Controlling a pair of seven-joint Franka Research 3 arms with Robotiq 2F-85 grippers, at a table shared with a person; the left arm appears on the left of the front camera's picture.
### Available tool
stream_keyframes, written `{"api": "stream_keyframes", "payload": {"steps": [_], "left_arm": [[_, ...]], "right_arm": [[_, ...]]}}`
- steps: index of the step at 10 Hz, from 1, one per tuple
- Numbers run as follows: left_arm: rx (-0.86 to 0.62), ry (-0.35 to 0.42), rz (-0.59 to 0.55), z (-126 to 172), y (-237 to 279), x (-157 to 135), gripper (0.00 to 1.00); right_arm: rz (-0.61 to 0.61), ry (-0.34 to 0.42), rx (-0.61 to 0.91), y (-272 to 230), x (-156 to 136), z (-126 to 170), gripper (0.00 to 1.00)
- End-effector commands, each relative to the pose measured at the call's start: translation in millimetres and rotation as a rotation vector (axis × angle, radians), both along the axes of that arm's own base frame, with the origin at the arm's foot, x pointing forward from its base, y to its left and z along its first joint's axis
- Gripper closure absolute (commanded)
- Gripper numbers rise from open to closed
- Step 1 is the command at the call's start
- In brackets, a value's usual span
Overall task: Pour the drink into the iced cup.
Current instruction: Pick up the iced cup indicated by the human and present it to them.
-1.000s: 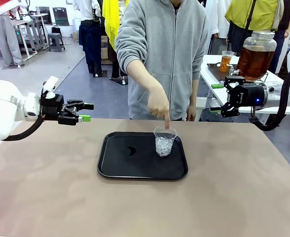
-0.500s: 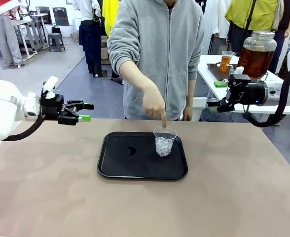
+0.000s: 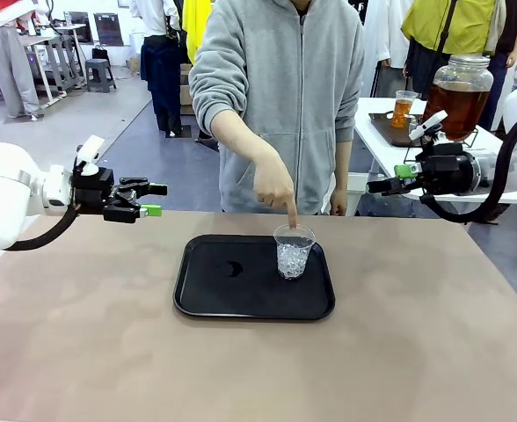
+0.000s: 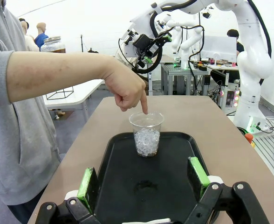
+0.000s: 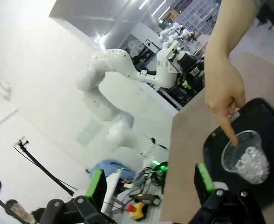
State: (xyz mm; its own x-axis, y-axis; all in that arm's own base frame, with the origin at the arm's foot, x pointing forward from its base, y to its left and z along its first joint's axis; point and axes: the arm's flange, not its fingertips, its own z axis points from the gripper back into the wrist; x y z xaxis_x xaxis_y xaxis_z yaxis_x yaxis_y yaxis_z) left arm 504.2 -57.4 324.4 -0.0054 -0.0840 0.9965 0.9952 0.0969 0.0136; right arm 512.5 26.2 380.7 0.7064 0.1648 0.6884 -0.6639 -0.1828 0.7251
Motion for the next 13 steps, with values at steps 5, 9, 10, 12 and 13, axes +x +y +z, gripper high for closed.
{"api": "stream_keyframes", "payload": {"steps": [5, 9, 10, 12, 13], "left_arm": [[0.007, 0.009, 0.003, 4, -1, 0, 0.0], [0.007, 0.009, 0.003, 4, -1, 0, 0.0], [0.007, 0.009, 0.003, 4, -1, 0, 0.0], [0.007, 0.009, 0.003, 4, -1, 0, 0.0], [0.007, 0.009, 0.003, 4, -1, 0, 0.0]], "right_arm": [[0.0, 0.0, 0.0, 0, 0, 0, 0.0], [-0.068, -0.178, -0.024, 2, 3, 3, 0.0], [-0.11, -0.327, -0.012, 4, 1, -2, 0.0], [-0.154, -0.504, 0.006, 6, -3, -22, 0.0], [-0.162, -0.574, 0.02, 7, -4, -29, 0.0]]}}
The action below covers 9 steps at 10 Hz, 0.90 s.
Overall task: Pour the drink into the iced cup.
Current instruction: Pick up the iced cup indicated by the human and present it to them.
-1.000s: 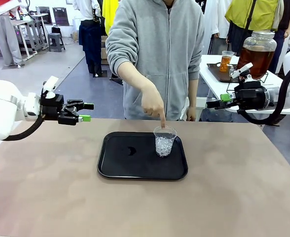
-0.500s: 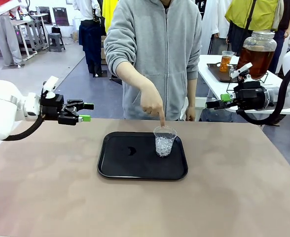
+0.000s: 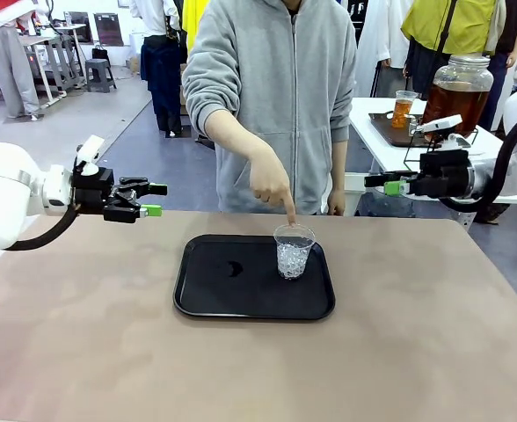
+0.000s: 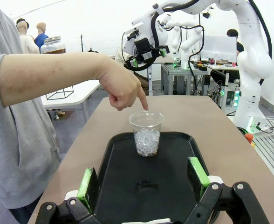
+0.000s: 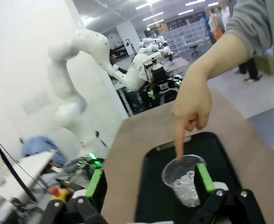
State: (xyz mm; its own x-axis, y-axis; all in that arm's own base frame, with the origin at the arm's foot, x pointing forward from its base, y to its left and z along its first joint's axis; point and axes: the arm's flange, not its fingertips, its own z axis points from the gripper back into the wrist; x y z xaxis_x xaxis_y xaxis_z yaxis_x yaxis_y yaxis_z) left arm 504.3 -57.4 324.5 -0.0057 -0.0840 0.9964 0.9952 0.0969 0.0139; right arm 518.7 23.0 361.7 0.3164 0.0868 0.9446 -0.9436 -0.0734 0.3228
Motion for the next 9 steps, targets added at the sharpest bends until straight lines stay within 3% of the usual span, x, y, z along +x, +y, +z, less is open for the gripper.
{"api": "stream_keyframes", "payload": {"steps": [1, 3, 5, 9], "left_arm": [[0.007, 0.009, 0.003, 3, -1, 0, 0.0], [0.007, 0.009, 0.003, 3, -1, 0, 0.0], [0.007, 0.009, 0.003, 3, -1, 0, 0.0], [0.007, 0.009, 0.003, 3, -1, 0, 0.0]], "right_arm": [[-0.041, -0.155, 0.023, 10, -11, -19, 0.0], [-0.069, -0.276, -0.002, 12, -15, -42, 0.0], [-0.06, -0.342, -0.046, 15, -20, -62, 0.0], [-0.162, -0.338, -0.115, 12, -25, -83, 0.0]]}}
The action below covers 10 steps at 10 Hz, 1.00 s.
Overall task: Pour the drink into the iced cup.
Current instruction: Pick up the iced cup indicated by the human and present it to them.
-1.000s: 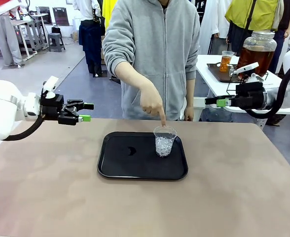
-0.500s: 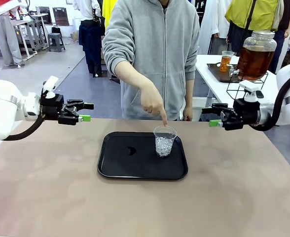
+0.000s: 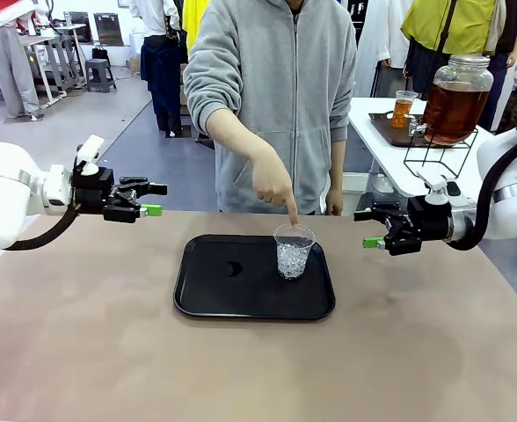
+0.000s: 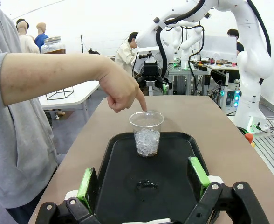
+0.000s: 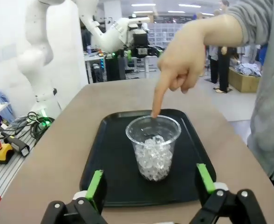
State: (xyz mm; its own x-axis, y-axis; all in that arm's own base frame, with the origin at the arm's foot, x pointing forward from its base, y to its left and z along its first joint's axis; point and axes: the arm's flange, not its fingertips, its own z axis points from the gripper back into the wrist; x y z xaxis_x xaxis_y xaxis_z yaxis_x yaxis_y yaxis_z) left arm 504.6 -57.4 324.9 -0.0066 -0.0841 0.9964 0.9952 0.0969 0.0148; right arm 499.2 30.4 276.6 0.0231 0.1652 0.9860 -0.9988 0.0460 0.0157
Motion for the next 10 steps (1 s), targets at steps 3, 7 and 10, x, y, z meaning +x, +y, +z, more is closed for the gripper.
{"api": "stream_keyframes", "payload": {"steps": [3, 7, 10], "left_arm": [[0.007, 0.01, 0.004, 3, -1, 0, 0.0], [0.007, 0.01, 0.004, 3, -1, 0, 0.0], [0.007, 0.01, 0.004, 3, -1, 0, 0.0]], "right_arm": [[0.03, -0.005, 0.014, 2, 0, 4, 0.0], [-0.055, -0.027, -0.004, 21, 10, -19, 0.0], [-0.047, -0.009, 0.013, 37, 8, -35, 0.0]]}}
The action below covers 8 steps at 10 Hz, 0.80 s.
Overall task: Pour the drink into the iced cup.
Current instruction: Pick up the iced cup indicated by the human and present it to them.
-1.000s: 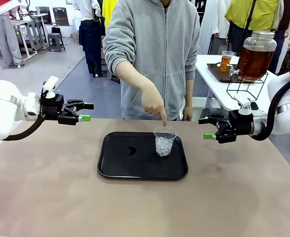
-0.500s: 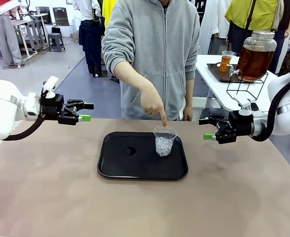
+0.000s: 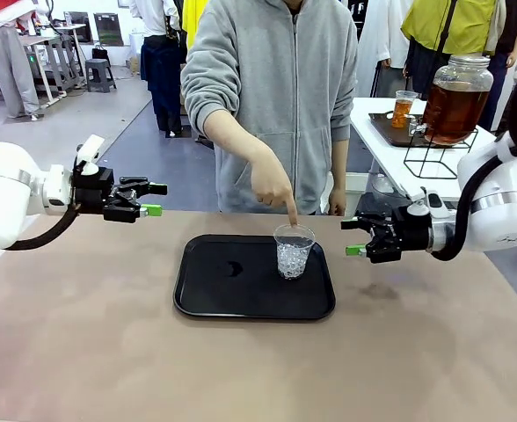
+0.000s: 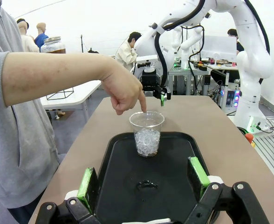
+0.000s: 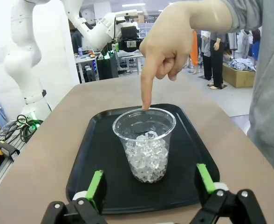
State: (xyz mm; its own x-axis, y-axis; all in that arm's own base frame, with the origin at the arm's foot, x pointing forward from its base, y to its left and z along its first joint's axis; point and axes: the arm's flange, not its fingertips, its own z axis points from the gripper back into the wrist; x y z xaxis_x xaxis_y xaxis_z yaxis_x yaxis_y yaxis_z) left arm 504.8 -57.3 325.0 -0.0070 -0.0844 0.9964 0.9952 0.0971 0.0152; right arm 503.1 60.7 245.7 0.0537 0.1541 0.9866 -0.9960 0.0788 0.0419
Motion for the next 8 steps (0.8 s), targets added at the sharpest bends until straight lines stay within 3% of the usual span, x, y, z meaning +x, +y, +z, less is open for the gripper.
{"api": "stream_keyframes", "payload": {"steps": [1, 8], "left_arm": [[0.007, 0.01, 0.003, 3, -1, -1, 0.0], [0.007, 0.01, 0.003, 3, -1, -1, 0.0]], "right_arm": [[-0.01, -0.025, 0.01, 10, 2, -8, 0.0], [-0.037, -0.039, 0.037, 42, -3, -33, 0.0]]}}
